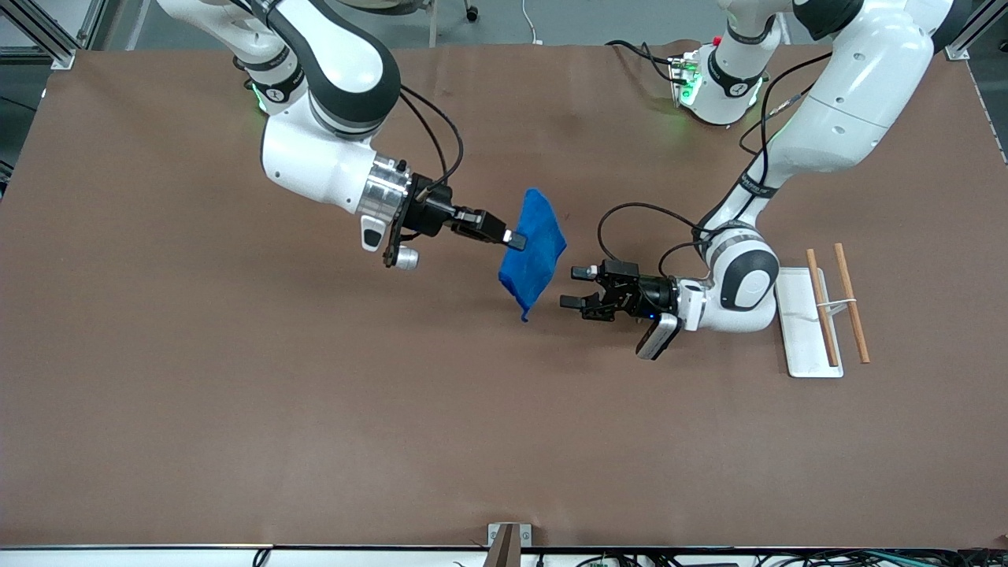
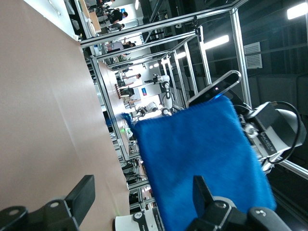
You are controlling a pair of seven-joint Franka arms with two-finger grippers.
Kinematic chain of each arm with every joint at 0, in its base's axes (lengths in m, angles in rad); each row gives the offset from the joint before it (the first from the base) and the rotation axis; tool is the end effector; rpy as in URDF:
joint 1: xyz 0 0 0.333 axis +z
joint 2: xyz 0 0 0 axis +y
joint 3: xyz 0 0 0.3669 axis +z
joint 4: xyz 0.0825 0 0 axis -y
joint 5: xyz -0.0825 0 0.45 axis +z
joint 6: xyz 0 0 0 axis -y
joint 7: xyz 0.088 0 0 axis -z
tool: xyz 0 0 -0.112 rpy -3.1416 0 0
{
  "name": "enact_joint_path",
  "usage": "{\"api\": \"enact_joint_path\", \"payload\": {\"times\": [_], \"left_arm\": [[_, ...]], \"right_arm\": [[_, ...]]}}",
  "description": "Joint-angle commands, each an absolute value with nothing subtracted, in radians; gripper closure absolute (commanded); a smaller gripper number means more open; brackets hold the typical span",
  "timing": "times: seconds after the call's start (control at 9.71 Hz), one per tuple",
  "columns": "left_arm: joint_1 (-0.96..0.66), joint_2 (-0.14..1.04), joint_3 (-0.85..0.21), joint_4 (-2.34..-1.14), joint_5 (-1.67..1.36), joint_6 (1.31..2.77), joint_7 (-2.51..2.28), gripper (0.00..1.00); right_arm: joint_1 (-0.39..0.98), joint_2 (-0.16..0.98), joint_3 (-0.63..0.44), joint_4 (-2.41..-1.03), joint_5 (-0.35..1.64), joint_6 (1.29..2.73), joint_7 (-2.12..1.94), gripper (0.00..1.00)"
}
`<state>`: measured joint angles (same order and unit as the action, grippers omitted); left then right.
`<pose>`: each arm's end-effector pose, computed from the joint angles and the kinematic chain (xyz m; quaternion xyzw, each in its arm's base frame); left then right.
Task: Right arm passes towel to left arm to hang
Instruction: 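Grasp the hanging towel with the left gripper beside the right gripper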
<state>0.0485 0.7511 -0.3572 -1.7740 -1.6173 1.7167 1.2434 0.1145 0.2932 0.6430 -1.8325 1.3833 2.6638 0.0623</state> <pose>0.6616 -0.2845 0.1948 0.6397 -0.1247 0.0764 0.7545 0.5706 0.4519 0.4584 -0.8124 0.2170 0.0274 0.5405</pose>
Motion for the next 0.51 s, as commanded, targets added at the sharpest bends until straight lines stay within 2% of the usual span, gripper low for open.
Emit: {"api": "enact_joint_path", "payload": {"times": [0.0, 0.21, 0.41], "left_arm": [[0.04, 0.798, -0.374, -1.747, -1.655, 1.692, 1.278, 0.22], [0.044, 0.795, -0.397, -1.756, -1.661, 1.651, 1.211, 0.29], [0.049, 0.79, -0.397, -1.756, -1.661, 1.609, 1.131, 0.32]], "right_arm": [[0.104, 0.296, 0.672, -1.816, 1.422, 2.694, 0.063, 1.0], [0.112, 0.307, 0.675, -1.804, 1.428, 2.695, 0.064, 1.0], [0.124, 0.328, 0.673, -1.777, 1.459, 2.695, 0.055, 1.0]]}}
